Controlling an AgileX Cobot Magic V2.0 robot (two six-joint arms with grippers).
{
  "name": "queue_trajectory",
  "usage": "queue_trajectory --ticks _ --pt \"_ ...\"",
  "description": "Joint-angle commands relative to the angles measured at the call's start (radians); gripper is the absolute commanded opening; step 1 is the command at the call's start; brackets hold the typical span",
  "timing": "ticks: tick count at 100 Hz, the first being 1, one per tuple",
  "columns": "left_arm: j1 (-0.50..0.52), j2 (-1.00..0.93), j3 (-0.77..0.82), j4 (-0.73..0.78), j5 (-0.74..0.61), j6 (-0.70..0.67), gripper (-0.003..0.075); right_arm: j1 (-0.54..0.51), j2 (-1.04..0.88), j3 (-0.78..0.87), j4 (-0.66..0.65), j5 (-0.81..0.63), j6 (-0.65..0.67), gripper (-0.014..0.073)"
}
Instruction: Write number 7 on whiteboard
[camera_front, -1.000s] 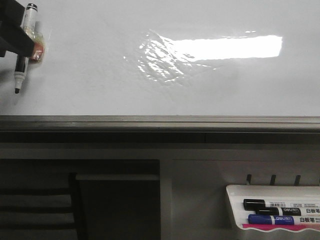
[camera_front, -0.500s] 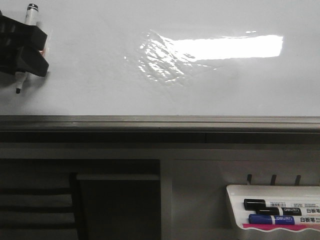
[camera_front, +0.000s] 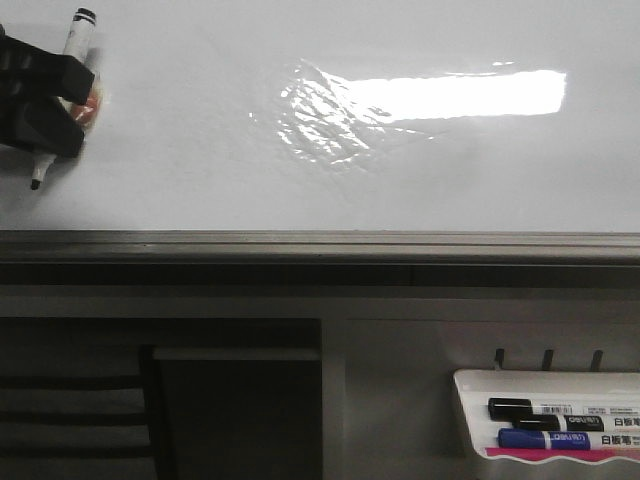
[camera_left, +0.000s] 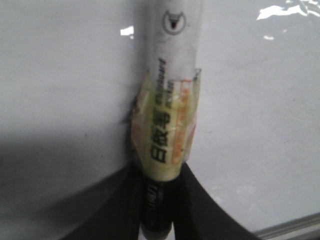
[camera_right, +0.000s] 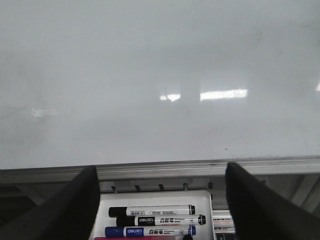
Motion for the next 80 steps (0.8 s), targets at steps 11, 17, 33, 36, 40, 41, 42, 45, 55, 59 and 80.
queue_trajectory --ticks 11,17,33,36,40,41,42,45,55,59,80 --pt "-0.009 -0.094 -0.028 -0.001 0.045 0.008 -0.002 -0.004 0.016 -0.039 -0.052 -0.058 -0.007 0.0474" --pt "-0.009 -0.131 -0.045 -0.001 0.136 0.011 -0.002 -0.004 0.017 -0.056 -0.047 -0.039 -0.007 0.047" --pt "-0.009 -0.181 -0.15 -0.001 0.515 0.141 -0.002 -0.004 0.063 -0.114 -0.011 0.013 -0.01 0.047" --pt "-0.009 -0.184 -0.171 -0.003 0.583 0.154 -0.002 -0.002 0.083 -0.129 -0.009 0.034 -0.009 0.047" --pt "-0.009 -0.184 -0.203 -0.003 0.681 0.179 -0.002 0.0 0.111 -0.153 -0.002 0.058 -0.015 0.047" --pt "-0.009 -0.184 -0.212 -0.005 0.71 0.188 -0.002 0.002 0.121 -0.162 0.003 0.075 -0.025 0.047" --pt "-0.009 -0.184 -0.216 -0.005 0.724 0.193 -0.002 0.002 0.126 -0.166 0.007 0.075 -0.025 0.047" --pt "-0.009 -0.184 -0.231 -0.01 0.772 0.213 -0.002 0.004 0.143 -0.184 0.024 0.106 -0.063 0.047" --pt "-0.017 -0.184 -0.265 -0.031 0.871 0.318 -0.002 0.027 0.238 -0.237 0.14 0.176 -0.241 0.047" --pt "-0.031 -0.184 -0.267 -0.036 0.876 0.35 -0.002 0.037 0.283 -0.259 0.21 0.208 -0.34 0.047" --pt "-0.178 -0.164 -0.267 -0.075 0.874 0.498 -0.002 0.102 0.508 -0.378 0.607 0.431 -0.919 0.047"
